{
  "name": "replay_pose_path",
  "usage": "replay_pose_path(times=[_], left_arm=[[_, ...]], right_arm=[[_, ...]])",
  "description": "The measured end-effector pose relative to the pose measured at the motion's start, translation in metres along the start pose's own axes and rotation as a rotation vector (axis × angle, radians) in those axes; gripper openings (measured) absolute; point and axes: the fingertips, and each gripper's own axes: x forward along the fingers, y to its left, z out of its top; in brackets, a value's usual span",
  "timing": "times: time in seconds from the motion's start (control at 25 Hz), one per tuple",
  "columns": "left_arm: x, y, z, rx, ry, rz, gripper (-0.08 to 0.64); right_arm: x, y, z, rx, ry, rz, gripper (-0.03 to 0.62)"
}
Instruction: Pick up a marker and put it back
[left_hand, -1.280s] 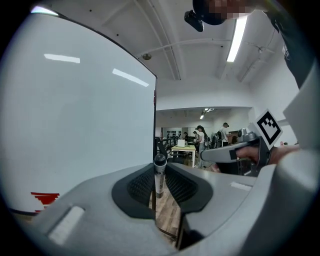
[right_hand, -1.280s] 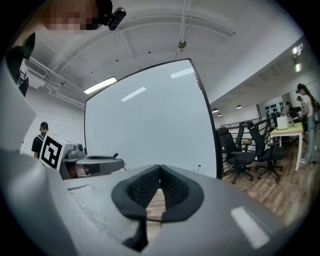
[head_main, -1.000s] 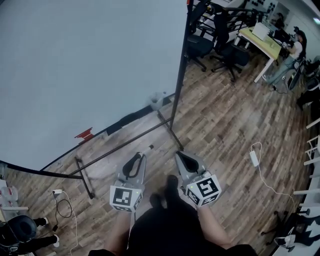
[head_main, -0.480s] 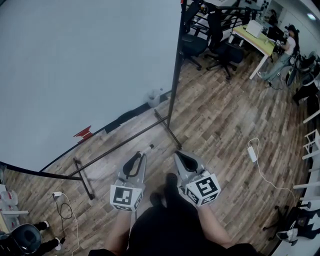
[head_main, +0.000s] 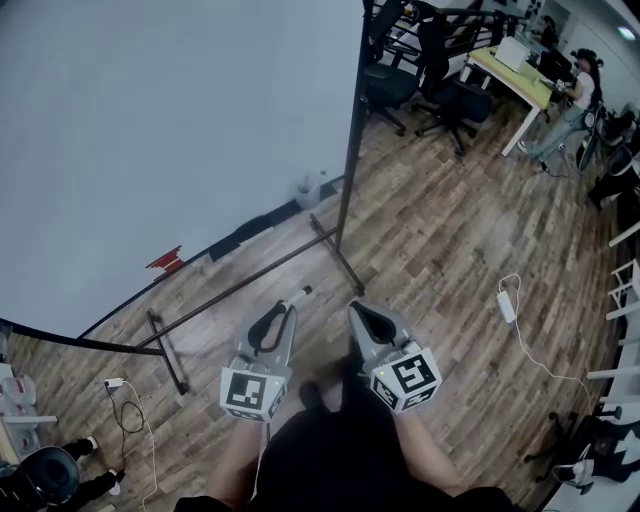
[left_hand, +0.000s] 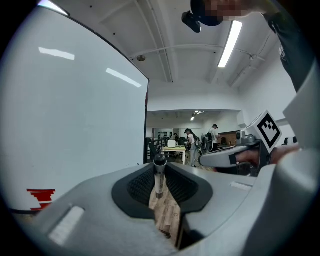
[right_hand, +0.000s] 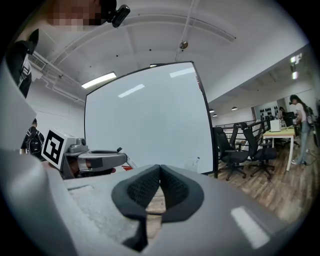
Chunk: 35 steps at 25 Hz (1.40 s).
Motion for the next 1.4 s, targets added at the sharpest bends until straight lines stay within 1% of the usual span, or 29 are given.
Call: replay_pose_path(times=[0.24,0.4,0.56,0.8,0.96,1.16,1.4], left_arm=[[0.033,0.012,0.004,-0.014,0.007,0.076,0.075],[0.069,0.010,0.019,-0.001,-0.005,0.115,0.075],[0.101,0.011,0.027,0.003,-0.009,0.171,0.075],[0.143,0.010,0.031,0.000,-0.012,0.250,0.075],[0.164,0.007,0.026,-0.031,-0.014,0.300,0.075],[0.182,-0.004,0.022,-0.048,-0.011,0.348,0.075],[0.185,-0.002,0.013,-0.054,0.022,0.393,0.075]], right_arm=[[0.024,-0.029,0.019,-0.019,-0.019,0.068,0.002],[0.040,-0.064,0.036,-0.025,-0.030,0.111,0.002],[0.060,-0.096,0.049,-0.028,-0.046,0.171,0.002],[0.081,-0.137,0.059,-0.039,-0.046,0.252,0.002],[0.088,-0.157,0.060,-0.039,-0.040,0.303,0.002],[0.088,-0.166,0.049,-0.053,0.005,0.380,0.002],[0.096,-0.175,0.032,-0.056,0.060,0.379,0.002]])
